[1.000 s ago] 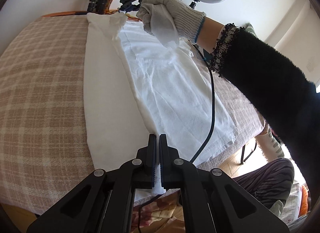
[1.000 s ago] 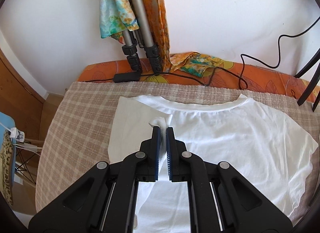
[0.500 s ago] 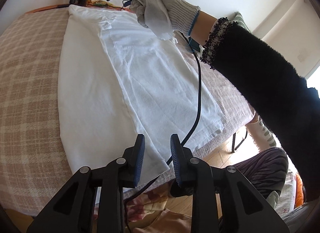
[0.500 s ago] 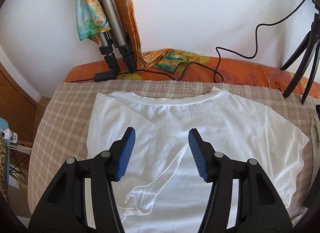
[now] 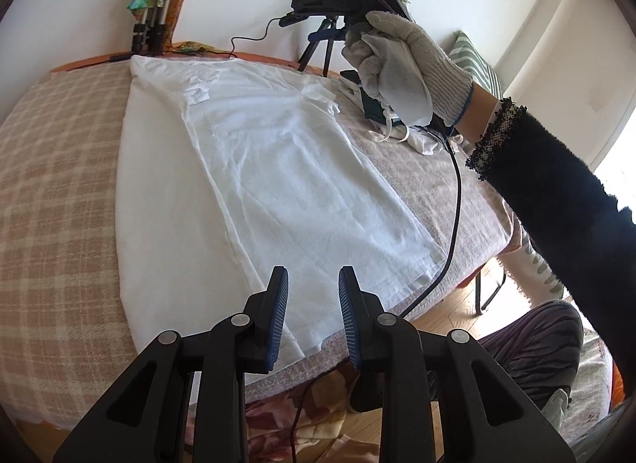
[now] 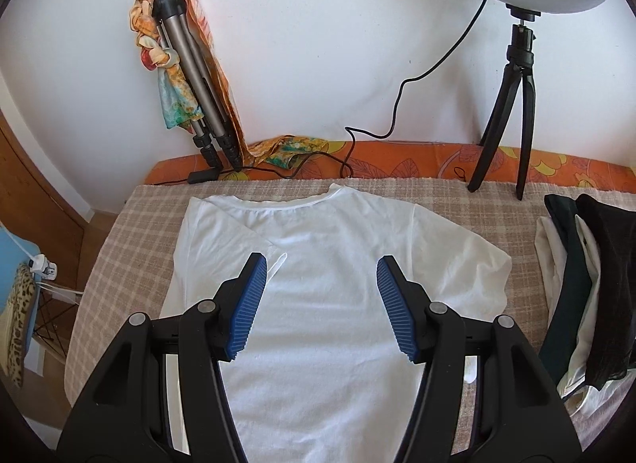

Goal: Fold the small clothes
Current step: 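Move both grippers to the opposite side edge of the shirt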

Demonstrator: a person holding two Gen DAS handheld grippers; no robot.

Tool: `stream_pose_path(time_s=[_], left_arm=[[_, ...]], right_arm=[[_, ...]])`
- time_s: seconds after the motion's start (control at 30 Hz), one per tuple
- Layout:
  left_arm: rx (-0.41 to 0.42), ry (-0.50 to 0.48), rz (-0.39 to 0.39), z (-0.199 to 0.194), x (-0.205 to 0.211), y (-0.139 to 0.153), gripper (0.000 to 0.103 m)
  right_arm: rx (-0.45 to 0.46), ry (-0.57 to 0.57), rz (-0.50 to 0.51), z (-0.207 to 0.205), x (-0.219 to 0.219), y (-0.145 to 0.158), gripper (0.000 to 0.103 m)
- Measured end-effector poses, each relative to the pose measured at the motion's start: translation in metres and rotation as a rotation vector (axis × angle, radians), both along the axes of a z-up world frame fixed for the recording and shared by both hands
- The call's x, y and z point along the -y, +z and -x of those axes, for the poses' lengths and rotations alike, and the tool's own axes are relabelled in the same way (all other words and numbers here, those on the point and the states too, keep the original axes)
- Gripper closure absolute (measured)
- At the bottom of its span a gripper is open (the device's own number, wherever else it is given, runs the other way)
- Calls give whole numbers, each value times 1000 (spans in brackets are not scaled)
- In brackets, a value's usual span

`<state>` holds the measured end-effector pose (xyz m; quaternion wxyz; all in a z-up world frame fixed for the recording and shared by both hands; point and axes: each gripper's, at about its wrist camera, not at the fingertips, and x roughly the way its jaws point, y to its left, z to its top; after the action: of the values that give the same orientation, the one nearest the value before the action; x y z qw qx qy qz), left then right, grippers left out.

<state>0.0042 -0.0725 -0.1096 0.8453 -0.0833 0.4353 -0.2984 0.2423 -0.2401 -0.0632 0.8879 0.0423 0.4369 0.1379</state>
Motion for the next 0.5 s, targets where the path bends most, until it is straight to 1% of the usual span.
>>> stream_pose_path(time_s=[0.1, 0.13, 0.17, 0.23, 0.4, 0.5], left_arm=[[-12, -6, 3, -6, 17, -4, 79], [-13, -11, 2, -7, 24, -4, 79], [-14, -19, -2, -9, 32, -5, 79], [-8, -43, -12, -12, 50, -6, 79], [27, -125, -55, -12, 100, -7, 79], [39, -165, -85, -10, 127, -11, 79]], right_arm=[[-5, -12, -9, 10, 34, 4, 42], [-8, -16, -11, 13, 45, 4, 40], [-13, -24, -16, 15, 58, 4, 36], [-24, -40, -30, 19, 82, 2, 34], [-67, -50, -99, 30, 134, -9, 34], [-66, -54, -103, 39, 156, -14, 34]])
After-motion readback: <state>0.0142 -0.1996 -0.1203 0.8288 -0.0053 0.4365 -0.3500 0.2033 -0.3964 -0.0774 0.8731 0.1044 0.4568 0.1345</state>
